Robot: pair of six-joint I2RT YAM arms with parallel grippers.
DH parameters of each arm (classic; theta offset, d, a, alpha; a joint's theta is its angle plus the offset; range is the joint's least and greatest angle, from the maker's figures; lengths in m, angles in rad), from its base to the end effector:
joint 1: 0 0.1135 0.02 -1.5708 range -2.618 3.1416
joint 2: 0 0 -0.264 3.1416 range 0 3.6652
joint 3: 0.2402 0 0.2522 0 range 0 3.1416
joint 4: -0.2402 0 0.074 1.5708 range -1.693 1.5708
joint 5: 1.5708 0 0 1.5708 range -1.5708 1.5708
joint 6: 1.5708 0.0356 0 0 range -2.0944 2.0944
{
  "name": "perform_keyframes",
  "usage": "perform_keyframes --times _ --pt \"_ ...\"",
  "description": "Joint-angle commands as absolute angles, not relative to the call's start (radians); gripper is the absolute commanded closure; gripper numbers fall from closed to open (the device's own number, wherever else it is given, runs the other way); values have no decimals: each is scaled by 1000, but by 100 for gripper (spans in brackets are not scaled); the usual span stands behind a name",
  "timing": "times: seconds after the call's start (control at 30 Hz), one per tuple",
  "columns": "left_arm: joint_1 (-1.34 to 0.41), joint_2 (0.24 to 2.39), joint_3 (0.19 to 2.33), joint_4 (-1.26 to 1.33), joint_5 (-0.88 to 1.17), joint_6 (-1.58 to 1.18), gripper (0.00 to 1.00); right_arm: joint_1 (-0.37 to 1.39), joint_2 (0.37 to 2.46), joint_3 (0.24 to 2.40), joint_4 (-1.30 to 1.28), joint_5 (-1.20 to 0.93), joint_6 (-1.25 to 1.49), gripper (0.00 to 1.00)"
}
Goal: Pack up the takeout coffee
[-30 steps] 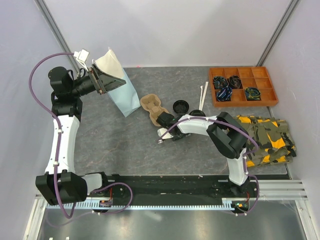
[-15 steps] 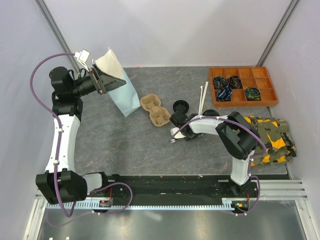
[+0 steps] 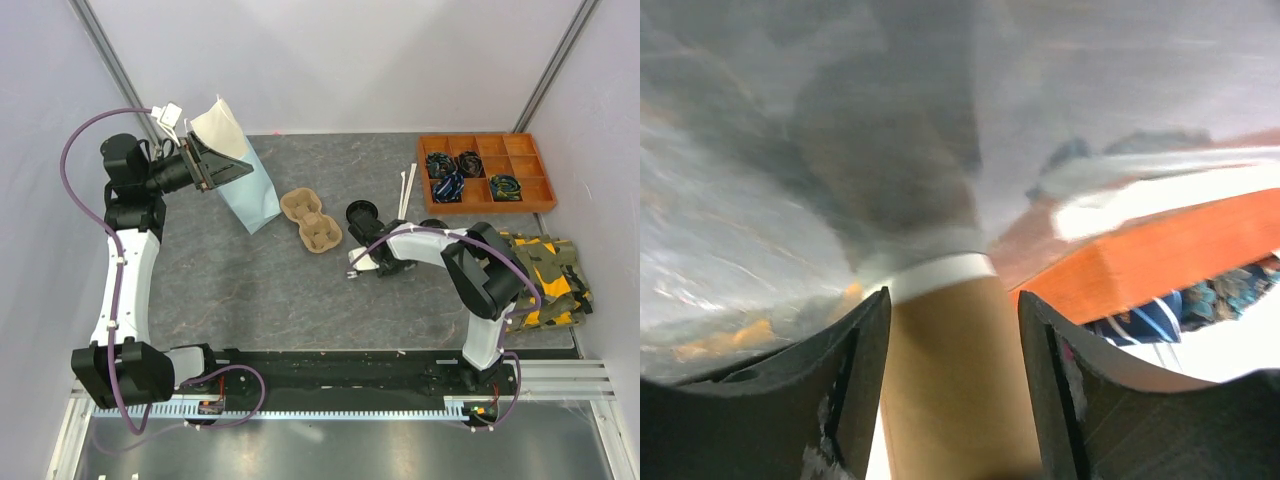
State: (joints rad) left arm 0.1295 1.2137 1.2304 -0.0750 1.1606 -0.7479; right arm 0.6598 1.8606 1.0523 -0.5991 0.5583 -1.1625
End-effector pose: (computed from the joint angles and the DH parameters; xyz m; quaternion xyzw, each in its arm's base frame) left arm 0.2617 0.0012 0.4198 0.0822 0.7105 -0.5545 0.4253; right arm 0.2683 0.1843 0.1280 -0.7433 0.6049 -0.2855 0.0077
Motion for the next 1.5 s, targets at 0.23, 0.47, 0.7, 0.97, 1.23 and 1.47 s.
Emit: perform_keyframes --times 0.23,0.47,0.7,0.97,1.23,1.47 --pt "133 1186 1383 -126 1141 -623 17 744 1773 1460 -885 260 -925 33" --pt "133 1183 1505 -282 1045 -439 17 715 1882 1731 -865 48 -681 32" --pt "135 1155 1488 -317 992 -410 17 703 2124 1973 -859 -81 -408 36" --pt "135 1147 1460 -319 986 -436 17 658 2198 1941 -779 -127 -341 36" --pt "135 1167 1444 -295 994 -465 17 634 2215 1878 -739 -141 -322 36" --pt "137 1190 1445 -275 996 -486 18 623 2232 1856 -716 -172 -298 43"
